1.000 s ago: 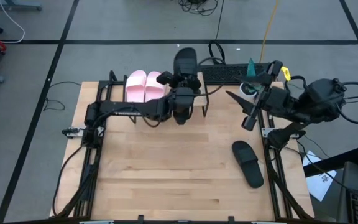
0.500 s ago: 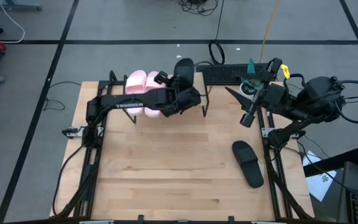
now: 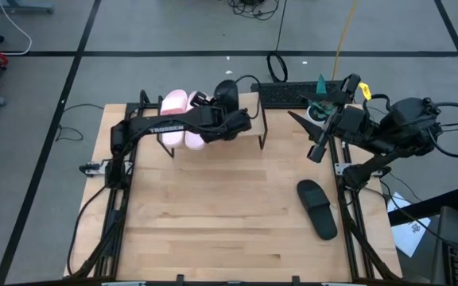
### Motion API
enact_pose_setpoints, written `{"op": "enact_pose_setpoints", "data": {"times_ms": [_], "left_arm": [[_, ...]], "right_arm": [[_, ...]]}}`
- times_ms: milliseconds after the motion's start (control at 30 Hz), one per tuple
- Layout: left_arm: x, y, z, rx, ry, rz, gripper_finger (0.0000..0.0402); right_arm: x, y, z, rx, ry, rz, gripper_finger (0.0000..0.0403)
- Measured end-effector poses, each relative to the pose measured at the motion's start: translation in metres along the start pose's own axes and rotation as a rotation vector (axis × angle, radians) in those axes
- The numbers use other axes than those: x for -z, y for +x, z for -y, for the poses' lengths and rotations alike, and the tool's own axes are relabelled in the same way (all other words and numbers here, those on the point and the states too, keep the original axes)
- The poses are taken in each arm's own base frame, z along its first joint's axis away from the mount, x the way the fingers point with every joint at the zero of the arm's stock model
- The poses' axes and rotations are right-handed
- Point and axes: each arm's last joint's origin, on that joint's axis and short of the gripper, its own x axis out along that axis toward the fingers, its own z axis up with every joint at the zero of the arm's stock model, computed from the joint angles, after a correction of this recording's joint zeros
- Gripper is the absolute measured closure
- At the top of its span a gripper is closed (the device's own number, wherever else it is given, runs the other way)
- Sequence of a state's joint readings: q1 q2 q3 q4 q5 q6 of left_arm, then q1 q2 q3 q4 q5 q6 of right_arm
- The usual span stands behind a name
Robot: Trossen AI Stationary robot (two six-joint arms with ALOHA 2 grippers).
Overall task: Pick and place slides into the shelf
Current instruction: Put the left black slipper on the shelf
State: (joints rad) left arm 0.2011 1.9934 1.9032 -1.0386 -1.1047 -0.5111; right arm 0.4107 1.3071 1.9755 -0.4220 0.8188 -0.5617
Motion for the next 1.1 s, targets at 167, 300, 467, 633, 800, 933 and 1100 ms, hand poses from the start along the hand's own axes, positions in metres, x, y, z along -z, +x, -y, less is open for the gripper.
{"op": "enact_pose_setpoints", "data": {"times_ms": [167,300,467,633,800,933,1100], "left_arm": [[0.018,0.013,0.010,0.010,0.034,-0.038,0.0401],[0.021,0.014,0.013,0.019,0.038,-0.037,0.0401],[0.020,0.017,0.012,0.021,0.051,-0.042,0.0401],[0.020,0.022,0.010,0.050,0.049,-0.073,0.0401],[0.020,0.026,0.009,0.068,0.045,-0.092,0.0401],[0.027,0.028,0.012,0.077,0.055,-0.108,0.0401],[0.035,0.029,0.014,0.063,0.081,-0.119,0.0401]], "right_arm": [[0.000,0.000,0.000,-0.002,0.000,0.001,0.0216],[0.000,0.000,0.000,-0.003,0.000,0.001,0.0216],[0.000,0.000,0.000,-0.003,0.000,0.001,0.0216],[0.000,0.000,0.000,-0.003,0.000,0.001,0.0216],[0.000,0.000,0.000,-0.003,0.000,0.001,0.0216],[0.000,0.000,0.000,-0.003,-0.001,0.001,0.0216],[0.000,0.000,0.000,-0.003,-0.001,0.001,0.0216]]}}
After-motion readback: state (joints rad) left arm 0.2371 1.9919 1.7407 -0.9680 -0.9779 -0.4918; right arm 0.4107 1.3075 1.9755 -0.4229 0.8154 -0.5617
